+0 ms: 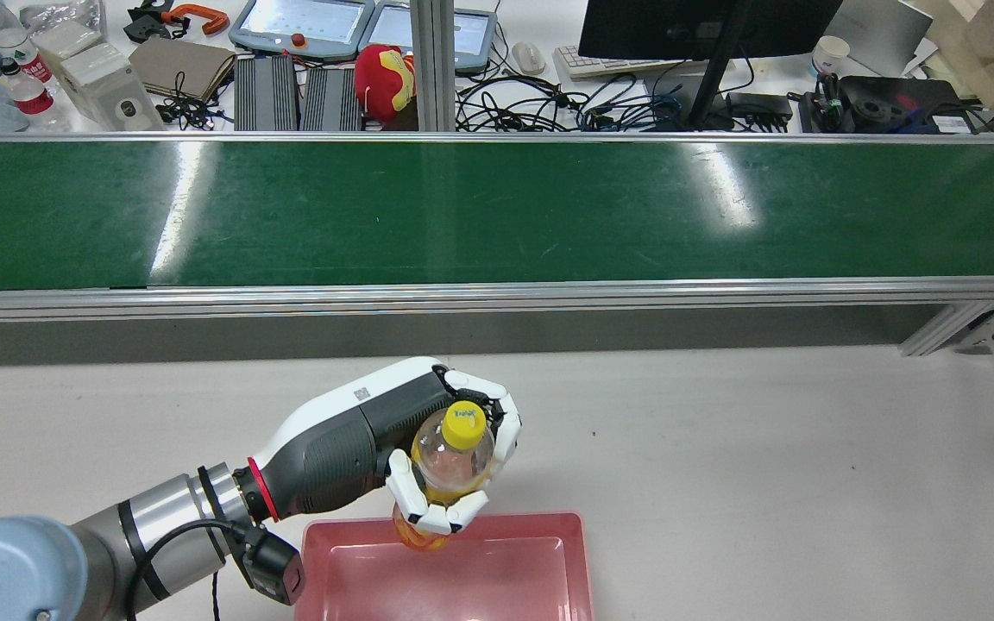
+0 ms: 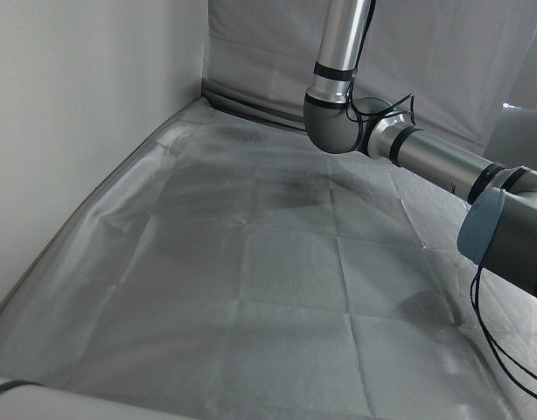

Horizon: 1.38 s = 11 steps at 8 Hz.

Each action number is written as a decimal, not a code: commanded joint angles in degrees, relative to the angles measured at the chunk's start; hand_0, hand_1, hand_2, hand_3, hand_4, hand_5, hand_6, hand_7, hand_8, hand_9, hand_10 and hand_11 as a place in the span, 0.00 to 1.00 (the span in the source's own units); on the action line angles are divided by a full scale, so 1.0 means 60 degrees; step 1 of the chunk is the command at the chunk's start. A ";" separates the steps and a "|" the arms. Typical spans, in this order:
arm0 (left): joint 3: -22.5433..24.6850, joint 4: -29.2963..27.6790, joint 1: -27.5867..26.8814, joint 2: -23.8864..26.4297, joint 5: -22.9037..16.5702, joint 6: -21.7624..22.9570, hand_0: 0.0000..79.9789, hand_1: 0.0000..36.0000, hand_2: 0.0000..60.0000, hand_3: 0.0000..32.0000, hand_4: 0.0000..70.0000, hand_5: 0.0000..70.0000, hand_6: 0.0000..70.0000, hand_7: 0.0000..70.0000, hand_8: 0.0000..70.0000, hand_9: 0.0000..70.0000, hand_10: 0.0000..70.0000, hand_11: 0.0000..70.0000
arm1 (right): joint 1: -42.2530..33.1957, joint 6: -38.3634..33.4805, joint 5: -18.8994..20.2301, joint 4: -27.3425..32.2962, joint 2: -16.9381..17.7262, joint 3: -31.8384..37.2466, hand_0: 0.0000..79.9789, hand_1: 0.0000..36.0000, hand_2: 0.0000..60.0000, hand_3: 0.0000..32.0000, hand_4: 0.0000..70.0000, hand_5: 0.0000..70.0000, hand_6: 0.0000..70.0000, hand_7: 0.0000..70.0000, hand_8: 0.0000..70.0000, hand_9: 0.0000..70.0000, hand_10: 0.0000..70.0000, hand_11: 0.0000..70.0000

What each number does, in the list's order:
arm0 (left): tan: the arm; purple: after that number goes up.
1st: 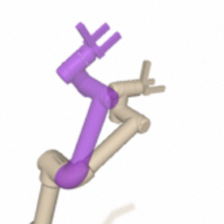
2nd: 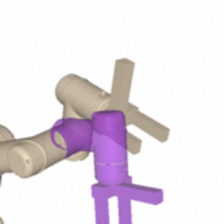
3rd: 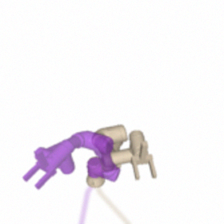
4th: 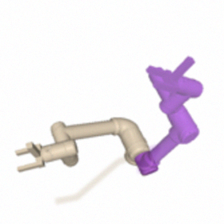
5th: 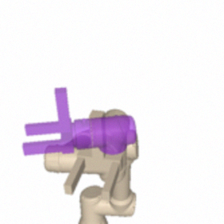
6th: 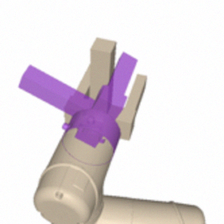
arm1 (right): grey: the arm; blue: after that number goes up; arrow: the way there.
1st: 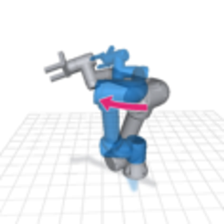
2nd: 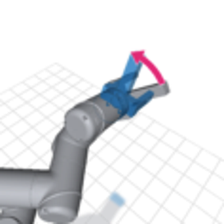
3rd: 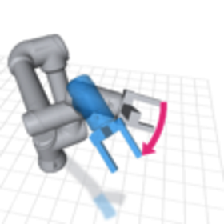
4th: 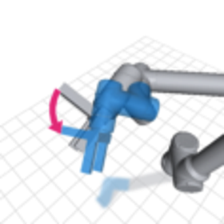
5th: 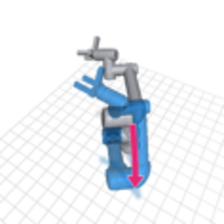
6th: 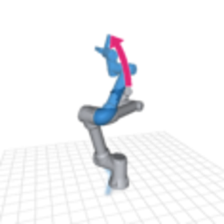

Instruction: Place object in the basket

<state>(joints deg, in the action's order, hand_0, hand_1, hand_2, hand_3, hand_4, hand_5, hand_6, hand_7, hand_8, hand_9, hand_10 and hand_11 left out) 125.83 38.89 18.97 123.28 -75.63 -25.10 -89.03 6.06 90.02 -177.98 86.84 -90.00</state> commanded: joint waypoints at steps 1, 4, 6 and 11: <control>-0.0141 -0.0196 -0.1079 -0.0068 0.0066 -0.1116 0.89 1.00 1.00 0.00 1.00 1.00 1.00 1.00 1.00 1.00 1.00 1.00 | 0.0015 0.0000 -0.0003 0.0014 0.0000 0.0000 0.00 0.00 0.00 0.00 0.00 0.00 0.00 0.00 0.00 0.00 0.00 0.00; -0.0682 -0.0604 -0.1285 -0.0650 0.0051 -0.1339 0.70 1.00 1.00 0.00 1.00 1.00 1.00 1.00 1.00 1.00 0.80 1.00 | 0.0000 0.0000 -0.0003 0.0000 0.0000 0.0000 0.00 0.00 0.00 0.00 0.00 0.00 0.00 0.00 0.00 0.00 0.00 0.00; -0.0816 -0.0916 -0.1301 -0.1108 0.0022 -0.1325 0.56 1.00 1.00 0.00 0.72 1.00 0.63 0.56 0.89 1.00 0.57 0.81 | 0.0000 0.0000 -0.0003 0.0000 0.0000 0.0000 0.00 0.00 0.00 0.00 0.00 0.00 0.00 0.00 0.00 0.00 0.00 0.00; -0.0699 -0.1044 -0.1301 -0.1914 -0.0037 -0.1295 1.00 0.34 0.00 0.00 0.05 0.54 0.00 0.04 0.25 0.33 0.16 0.27 | 0.0000 0.0000 -0.0003 0.0014 0.0000 0.0000 0.00 0.00 0.00 0.00 0.00 0.00 0.00 0.00 0.00 0.00 0.00 0.00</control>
<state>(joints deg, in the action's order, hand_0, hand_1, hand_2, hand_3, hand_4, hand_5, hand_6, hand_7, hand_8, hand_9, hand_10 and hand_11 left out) 121.48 34.45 11.22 114.18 -75.82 -32.97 -89.03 6.07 90.00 -177.96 86.83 -90.00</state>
